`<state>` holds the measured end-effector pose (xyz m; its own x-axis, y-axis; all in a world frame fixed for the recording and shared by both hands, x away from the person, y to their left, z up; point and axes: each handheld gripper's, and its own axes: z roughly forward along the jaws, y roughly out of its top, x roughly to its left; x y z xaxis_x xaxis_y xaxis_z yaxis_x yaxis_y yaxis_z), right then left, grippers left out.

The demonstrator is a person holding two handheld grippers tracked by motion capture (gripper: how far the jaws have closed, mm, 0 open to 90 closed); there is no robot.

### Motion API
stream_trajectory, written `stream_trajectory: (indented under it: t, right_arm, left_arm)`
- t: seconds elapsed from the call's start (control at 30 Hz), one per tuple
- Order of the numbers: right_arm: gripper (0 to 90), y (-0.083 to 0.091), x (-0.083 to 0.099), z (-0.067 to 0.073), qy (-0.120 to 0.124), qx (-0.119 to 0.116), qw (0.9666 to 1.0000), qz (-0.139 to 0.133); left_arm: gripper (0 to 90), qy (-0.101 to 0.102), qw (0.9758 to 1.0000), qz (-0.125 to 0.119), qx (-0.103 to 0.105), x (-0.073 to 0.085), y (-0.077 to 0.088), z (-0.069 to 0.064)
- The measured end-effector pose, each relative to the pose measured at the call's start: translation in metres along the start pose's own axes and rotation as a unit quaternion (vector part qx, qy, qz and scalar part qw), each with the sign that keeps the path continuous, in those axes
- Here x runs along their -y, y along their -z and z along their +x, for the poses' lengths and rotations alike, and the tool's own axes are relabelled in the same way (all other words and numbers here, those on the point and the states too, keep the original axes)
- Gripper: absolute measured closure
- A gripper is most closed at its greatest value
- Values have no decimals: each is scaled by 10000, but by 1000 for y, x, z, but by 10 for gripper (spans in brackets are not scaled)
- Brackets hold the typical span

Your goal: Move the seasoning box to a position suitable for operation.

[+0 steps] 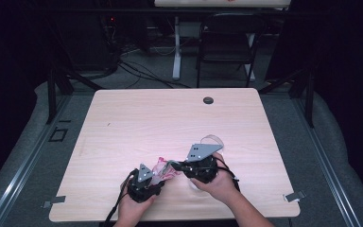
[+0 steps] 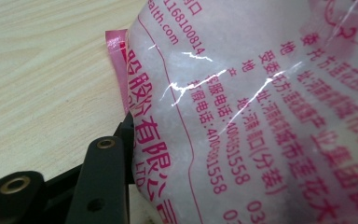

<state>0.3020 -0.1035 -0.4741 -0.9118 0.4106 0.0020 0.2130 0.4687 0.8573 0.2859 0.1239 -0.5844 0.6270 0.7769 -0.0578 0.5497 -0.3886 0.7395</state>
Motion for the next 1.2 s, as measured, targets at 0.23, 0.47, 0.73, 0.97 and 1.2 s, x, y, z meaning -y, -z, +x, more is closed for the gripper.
stream_trajectory:
  t: [0.23, 0.47, 0.73, 0.97, 1.2]
  right_arm:
    - [900, 3, 0, -1, -11, 4, 10000, -36]
    - [900, 5, -2, 1, 28, 9, 10000, -89]
    - [900, 7, -2, 3, 136, 96, 9998, -103]
    - [900, 11, -3, 4, 136, 147, 9997, -135]
    - [879, 13, -3, 5, 175, 189, 9996, -102]
  left_arm:
    - [552, -174, 9997, -28, -143, -4, 4, -2]
    - [555, -265, 9993, -67, -243, -6, 8, -1]
    - [556, -453, 9985, -30, -315, -10, 11, -2]
    - [557, -535, 9977, -100, -397, -13, 13, -3]
    - [557, -683, 9964, -70, -505, -16, 14, -2]
